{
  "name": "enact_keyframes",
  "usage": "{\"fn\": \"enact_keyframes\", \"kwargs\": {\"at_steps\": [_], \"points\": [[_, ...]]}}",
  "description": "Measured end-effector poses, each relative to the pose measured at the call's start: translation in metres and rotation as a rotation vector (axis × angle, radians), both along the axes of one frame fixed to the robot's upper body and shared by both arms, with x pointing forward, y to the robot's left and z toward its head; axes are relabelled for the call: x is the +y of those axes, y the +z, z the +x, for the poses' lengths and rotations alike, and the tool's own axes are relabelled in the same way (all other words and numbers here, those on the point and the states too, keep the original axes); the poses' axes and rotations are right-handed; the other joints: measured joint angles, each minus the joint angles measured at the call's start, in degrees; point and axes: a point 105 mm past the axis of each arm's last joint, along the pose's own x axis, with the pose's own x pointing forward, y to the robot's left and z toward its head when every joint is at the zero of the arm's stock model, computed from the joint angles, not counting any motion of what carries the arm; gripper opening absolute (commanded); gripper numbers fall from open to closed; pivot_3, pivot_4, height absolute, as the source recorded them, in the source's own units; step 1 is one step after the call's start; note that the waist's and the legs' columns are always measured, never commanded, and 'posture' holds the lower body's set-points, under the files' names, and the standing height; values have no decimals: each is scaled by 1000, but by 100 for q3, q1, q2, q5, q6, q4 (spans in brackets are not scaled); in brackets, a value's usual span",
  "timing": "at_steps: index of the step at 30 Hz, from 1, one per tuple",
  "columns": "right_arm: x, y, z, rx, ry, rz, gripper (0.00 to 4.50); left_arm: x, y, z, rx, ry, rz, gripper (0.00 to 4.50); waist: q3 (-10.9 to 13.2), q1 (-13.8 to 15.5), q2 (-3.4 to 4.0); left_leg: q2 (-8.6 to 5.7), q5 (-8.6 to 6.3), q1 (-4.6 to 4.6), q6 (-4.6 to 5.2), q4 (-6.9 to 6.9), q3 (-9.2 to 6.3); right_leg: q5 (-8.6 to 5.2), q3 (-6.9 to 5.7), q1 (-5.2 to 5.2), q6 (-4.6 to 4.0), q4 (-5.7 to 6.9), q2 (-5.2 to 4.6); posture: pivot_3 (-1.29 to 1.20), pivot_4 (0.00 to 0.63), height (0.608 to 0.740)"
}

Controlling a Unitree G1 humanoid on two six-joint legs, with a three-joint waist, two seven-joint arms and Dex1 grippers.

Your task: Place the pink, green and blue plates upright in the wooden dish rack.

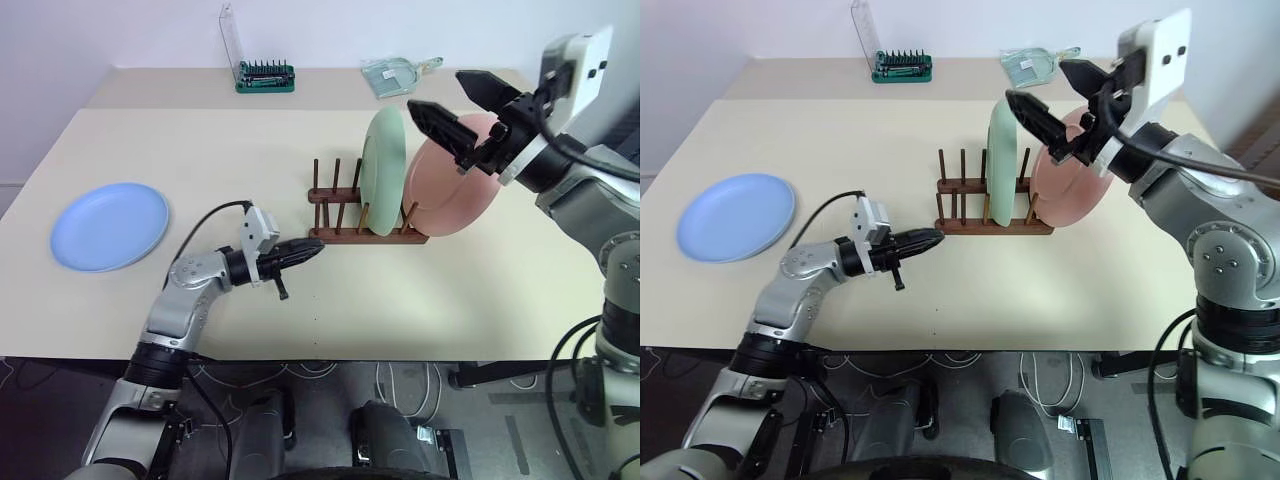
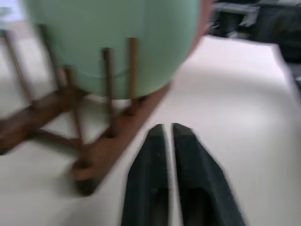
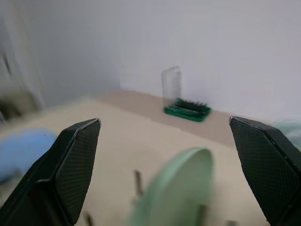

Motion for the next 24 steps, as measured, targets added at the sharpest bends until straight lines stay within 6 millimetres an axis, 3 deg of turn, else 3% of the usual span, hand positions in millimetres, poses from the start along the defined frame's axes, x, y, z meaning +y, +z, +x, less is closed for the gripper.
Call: {"fn": "enact_keyframes", "kwargs": {"at_steps": [2, 6, 10, 13, 17, 20, 24], "points": [[14, -4, -1, -51, 35, -112, 4500, 17, 10, 9, -19, 118, -26, 2388, 1, -13, 1, 4, 0, 0, -1, 1, 0, 1, 0, -2, -1, 3, 1, 0, 150, 732], [46, -27, 0, -126, 120, -328, 4500, 62, 50, 24, -105, 391, -112, 4399, 3, 24, -3, 0, 5, -6, -8, 5, -1, 1, 0, -4, -1, 2, -4, 0, 150, 732], [66, -34, 4, -210, 177, -442, 4500, 117, 82, 35, -151, 706, -182, 4460, 9, 50, -13, -3, 16, -7, -27, 8, 1, 1, -4, -2, 1, 0, -6, 0, 150, 732], [80, -43, 7, -248, 229, -505, 4500, 171, 89, 35, -113, 1007, -207, 4460, 10, 34, -16, -3, 17, -6, -29, 7, 1, 1, -4, -2, 1, 1, -5, 0, 150, 732], [96, -59, 9, -246, 297, -532, 4500, 235, 80, 20, -8, 1410, -176, 4460, 13, 33, -24, -2, 19, -5, -31, 9, 1, 2, -5, -2, 1, 4, -4, 0, 150, 732], [103, -64, 9, -250, 326, -537, 4500, 277, 71, -3, 89, 1684, -211, 4460, 21, 42, -51, -2, 20, -6, -33, 8, 0, 2, -6, -2, 1, 5, -4, 0, 150, 732], [107, -68, 12, -251, 339, -539, 4500, 304, 45, -28, 289, 1856, -283, 4460, 18, 51, -67, -4, 20, -4, -35, 9, 0, 2, -9, 2, 1, 4, -7, 0, 150, 732]]}}
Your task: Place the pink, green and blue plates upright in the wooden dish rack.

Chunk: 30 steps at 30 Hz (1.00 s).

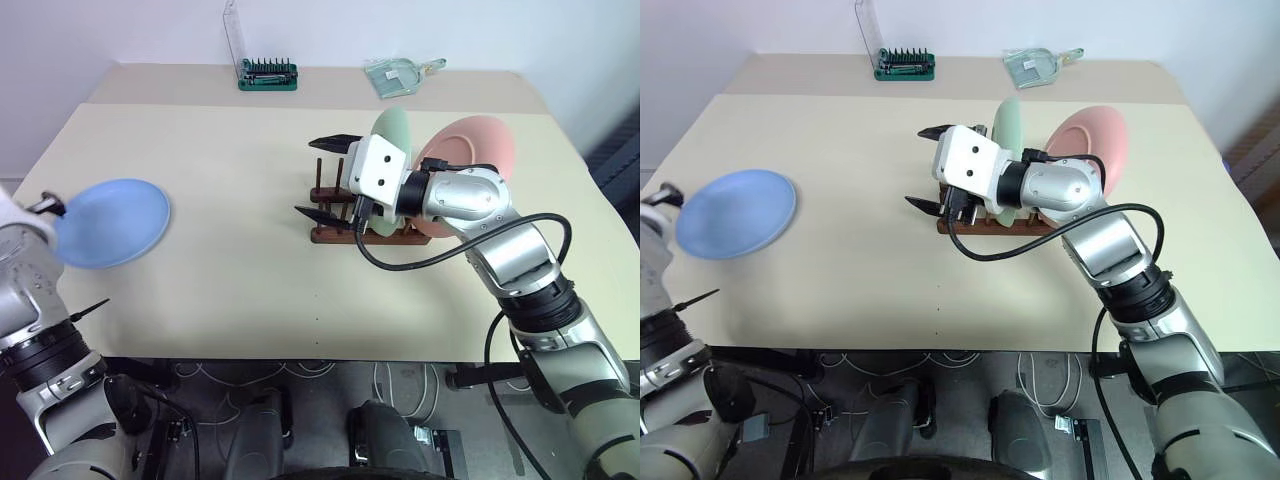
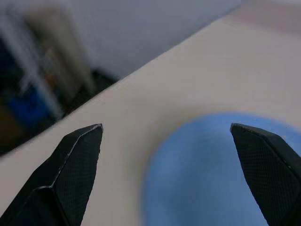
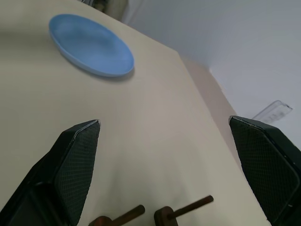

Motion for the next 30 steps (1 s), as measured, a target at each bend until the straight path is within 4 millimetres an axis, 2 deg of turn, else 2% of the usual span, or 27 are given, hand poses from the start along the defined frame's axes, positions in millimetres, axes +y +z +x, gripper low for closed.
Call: {"fn": "enact_keyframes", "kwargs": {"at_steps": [2, 6, 9, 12, 17, 21, 23, 26, 28, 30], "points": [[0, -4, 2, 8, -4, -6, 4500, 0, -21, -7, 60, 35, -78, 4460, 0, 14, -17, 0, 1, 0, -3, 0, -4, 0, -3, 1, 0, 1, 1, 0, 150, 732], [-1, -13, 4, 19, -10, -20, 4500, -5, -47, -12, 120, 58, -201, 4460, -2, 0, -60, 0, 2, 0, -8, -1, -5, 0, -3, 1, -1, 1, 0, 0, 150, 732], [-1, -15, 4, 24, -11, -16, 4500, -10, -61, -9, 138, 30, -280, 4460, -3, -12, -62, 2, 5, 3, -13, -4, -6, 0, -4, 0, -1, 4, 2, 0, 150, 732], [-4, -21, 5, 39, -24, -19, 4500, -14, -60, -2, 120, -3, -304, 4460, -3, -7, -62, 2, 6, 4, -15, -4, -6, 1, -3, 0, -1, 7, 1, 0, 150, 732], [-7, -24, 5, 49, -41, -19, 4500, -19, -60, 5, 105, -14, -324, 2200, -3, -7, -63, 1, 6, 4, -15, -5, -6, 1, -3, 0, -1, 7, 0, 0, 150, 732], [-10, -27, 5, 53, -60, -19, 4500, -18, -56, 10, 78, -9, -322, 140, -4, -4, -63, 1, 6, 4, -16, -4, -5, 1, -3, 0, -1, 7, 0, 0, 150, 732], [-12, -27, 5, 54, -70, -15, 4500, -18, -48, 14, 43, -11, -311, 64, -4, -3, -63, 0, 6, 4, -16, -5, -5, 1, -3, 1, -1, 7, -1, 0, 150, 732], [-12, -25, 4, 44, -73, -16, 4500, -20, -49, 17, 34, -24, -311, 64, -4, -3, -63, 0, 6, 4, -16, -5, -5, 1, -3, 0, -1, 7, -1, 0, 150, 732], [-13, -26, 5, 39, -82, -23, 4500, -27, -45, 25, -8, -67, -307, 64, -4, 13, -63, -1, 6, 4, -16, -4, -5, 1, -4, 1, -1, 7, -1, 0, 150, 732], [-14, -26, 6, 28, -92, -34, 4500, -40, -30, 40, -92, -143, -286, 64, -5, 38, -71, -3, 6, 1, -16, -3, -6, 1, -7, 2, -1, 4, -2, 0, 150, 732]]}}
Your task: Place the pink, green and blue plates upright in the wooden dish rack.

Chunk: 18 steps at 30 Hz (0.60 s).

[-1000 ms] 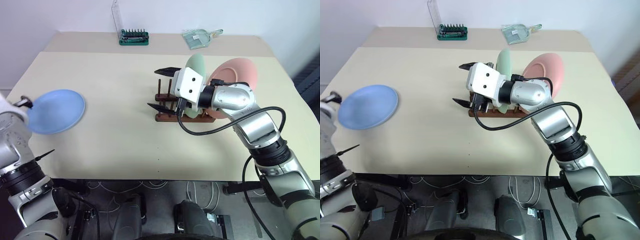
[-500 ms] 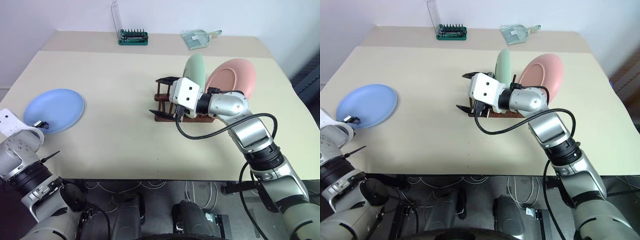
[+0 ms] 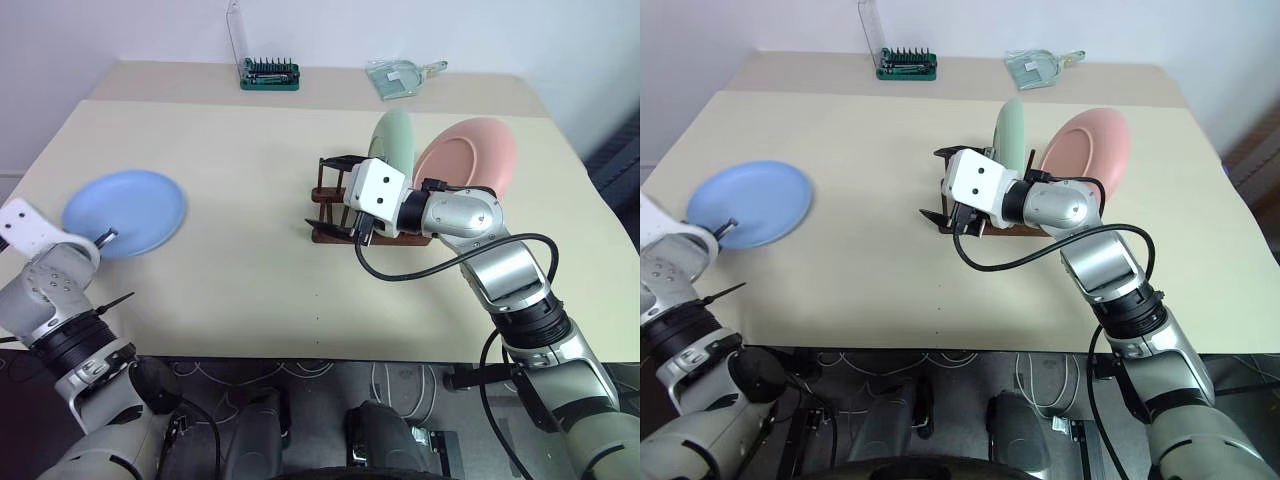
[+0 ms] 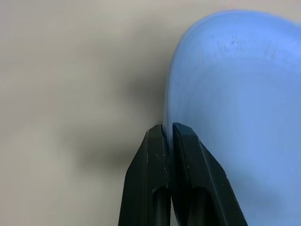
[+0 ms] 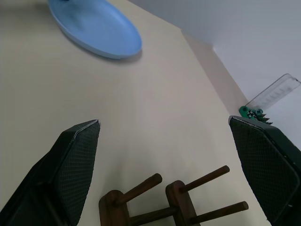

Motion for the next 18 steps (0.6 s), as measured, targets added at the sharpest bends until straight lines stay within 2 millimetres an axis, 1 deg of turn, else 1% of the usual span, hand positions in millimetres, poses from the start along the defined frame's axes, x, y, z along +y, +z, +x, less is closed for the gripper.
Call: {"fn": "enact_keyframes", "kwargs": {"at_steps": [2, 4, 6, 8, 11, 14, 18], "points": [[-1, 0, 1, -20, -11, -14, 4500, -21, 27, 17, -112, -100, 85, 64, 2, -3, -7, -1, 0, -2, 0, -1, 1, 0, 0, 0, 0, -4, 0, 0, 150, 732], [-2, 2, 3, -55, -27, -31, 4500, -49, 56, 30, -219, -224, 180, 64, 2, -19, -7, -1, 0, -2, 0, -1, 2, 0, 0, -1, 0, -5, 2, 0, 150, 732], [-1, 6, 4, -108, -33, -55, 4500, -79, 85, 39, -331, -332, 256, 64, 2, -29, -7, 0, 1, -1, -1, -1, 3, 0, 1, -1, 0, -4, 5, 0, 150, 732], [0, 14, 5, -170, -44, -72, 4500, -105, 105, 44, -411, -419, 292, 64, 2, -69, -6, 3, 2, 2, -3, -2, 5, 0, 4, -2, 0, -1, 7, 0, 150, 732], [1, 19, 9, -249, -61, -114, 4500, -134, 121, 46, -472, -524, 336, 64, 2, -83, -6, 6, 6, 7, -7, -4, 5, 0, 5, -3, -1, 4, 11, 0, 150, 732], [3, 15, 13, -292, -73, -163, 4500, -151, 129, 46, -508, -597, 349, 64, 2, -66, -5, 5, 6, 6, -6, -2, 5, 0, 6, -3, 0, 3, 9, 0, 150, 732], [8, 16, 17, -347, -85, -192, 4500, -166, 141, 43, -550, -659, 346, 64, 2, -42, -6, 4, 6, 3, -5, 1, 5, 0, 5, -2, 0, 3, 10, 0, 150, 732]]}}
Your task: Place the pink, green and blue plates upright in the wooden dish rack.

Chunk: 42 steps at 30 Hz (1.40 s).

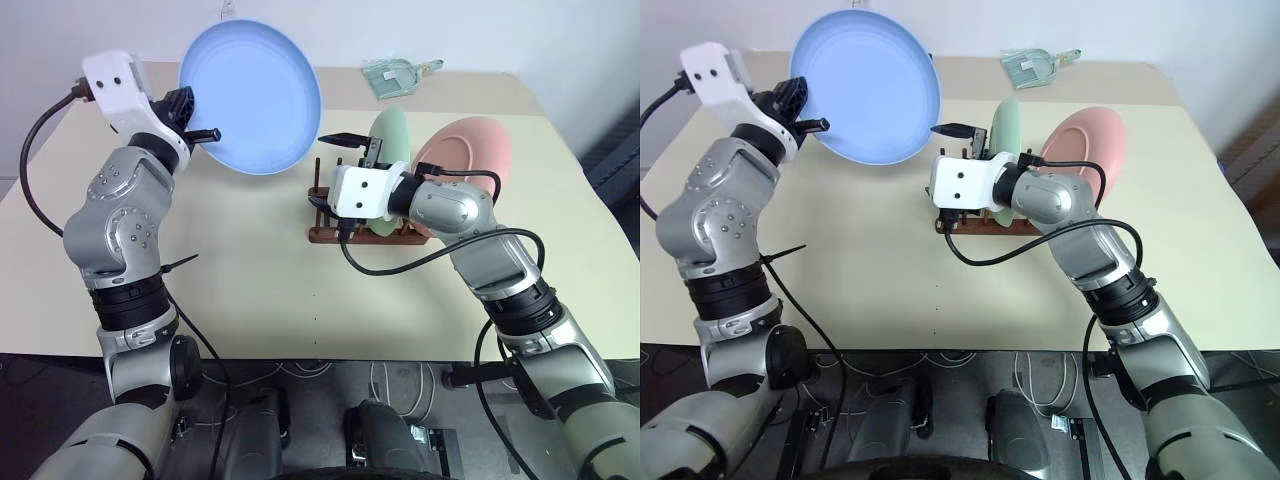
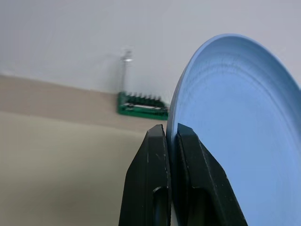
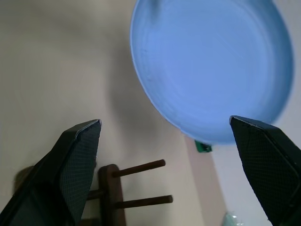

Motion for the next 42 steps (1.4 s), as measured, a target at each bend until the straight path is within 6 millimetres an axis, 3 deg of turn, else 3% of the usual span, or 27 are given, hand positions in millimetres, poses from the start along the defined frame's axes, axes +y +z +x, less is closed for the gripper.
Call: {"fn": "enact_keyframes", "kwargs": {"at_steps": [4, 11, 14, 21, 26, 30, 36, 42], "points": [[5, -2, 2, -33, 6, -26, 4500, -16, 9, -5, -26, -64, 0, 64, 0, 0, 0, 0, 0, 0, 0, 1, 0, 0, 0, 1, 0, 0, 0, 0, 150, 732], [10, 0, 9, -87, 4, -57, 4500, -41, 7, -11, -6, -167, -6, 64, 0, -9, 1, 1, 1, 1, 0, 1, -1, 0, 0, 1, 0, 0, 1, 0, 150, 732], [15, -5, 8, -84, 18, -67, 3612, -46, 9, -14, -10, -183, -3, 0, 0, -7, 1, 0, 1, 1, 0, 2, -1, 0, 0, 1, 0, 0, 1, 0, 150, 732], [17, -5, 6, -103, 30, -79, 23, -48, 8, -14, -1, -193, -16, 0, 0, -2, 1, 0, 1, 1, 0, 3, -2, 0, 0, 2, 0, 0, 1, 0, 150, 732], [18, -5, 5, -114, 37, -83, 23, -45, 6, -13, 9, -186, -41, 0, 1, -4, 2, 0, 1, 1, 0, 4, -4, 0, 0, 4, 0, 0, 2, 0, 150, 732], [18, -5, 5, -115, 39, -83, 0, -45, 7, -14, 2, -201, -90, 1329, 1, -4, 2, 0, 1, 1, 0, 4, -4, 0, 0, 4, 0, 0, 1, 0, 150, 732], [18, -6, 5, -126, 35, -89, 0, -23, 29, -19, -126, -162, -291, 4397, 1, -10, 2, 1, 1, 1, 0, 5, -4, 0, 0, 5, 0, 0, 1, 0, 150, 732], [20, -4, 4, -142, 46, -80, 0, 31, 48, -26, -258, -3, -377, 4459, 1, -19, 2, 1, 1, 2, 0, 5, -4, 0, 0, 4, 0, 0, 2, 0, 150, 732]]}}
